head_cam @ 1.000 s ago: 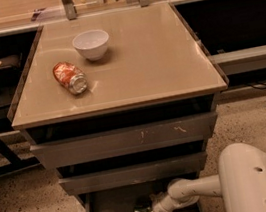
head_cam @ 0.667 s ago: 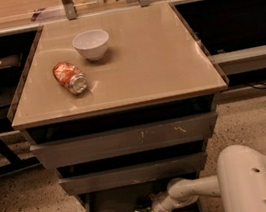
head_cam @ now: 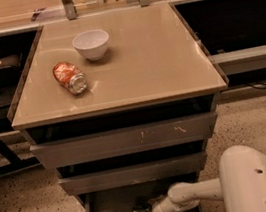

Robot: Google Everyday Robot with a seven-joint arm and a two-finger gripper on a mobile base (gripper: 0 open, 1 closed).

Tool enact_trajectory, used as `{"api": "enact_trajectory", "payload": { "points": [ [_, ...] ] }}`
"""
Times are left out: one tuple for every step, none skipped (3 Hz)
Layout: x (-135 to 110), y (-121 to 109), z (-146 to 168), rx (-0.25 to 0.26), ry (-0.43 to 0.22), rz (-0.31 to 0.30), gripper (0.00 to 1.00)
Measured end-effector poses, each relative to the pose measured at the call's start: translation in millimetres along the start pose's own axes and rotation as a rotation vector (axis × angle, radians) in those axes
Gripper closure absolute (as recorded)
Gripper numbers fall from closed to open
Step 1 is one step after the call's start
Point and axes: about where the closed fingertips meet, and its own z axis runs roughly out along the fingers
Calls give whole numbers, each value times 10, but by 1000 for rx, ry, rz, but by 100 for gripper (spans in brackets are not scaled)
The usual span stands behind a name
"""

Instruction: Pick green can from bottom drawer and place on counter

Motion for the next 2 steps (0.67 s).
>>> {"api": "enact_trajectory", "payload": {
  "points": [
    [0, 0, 0, 0, 0, 0, 41],
    [0, 1, 0, 0, 0, 0, 64]
  ]
}}
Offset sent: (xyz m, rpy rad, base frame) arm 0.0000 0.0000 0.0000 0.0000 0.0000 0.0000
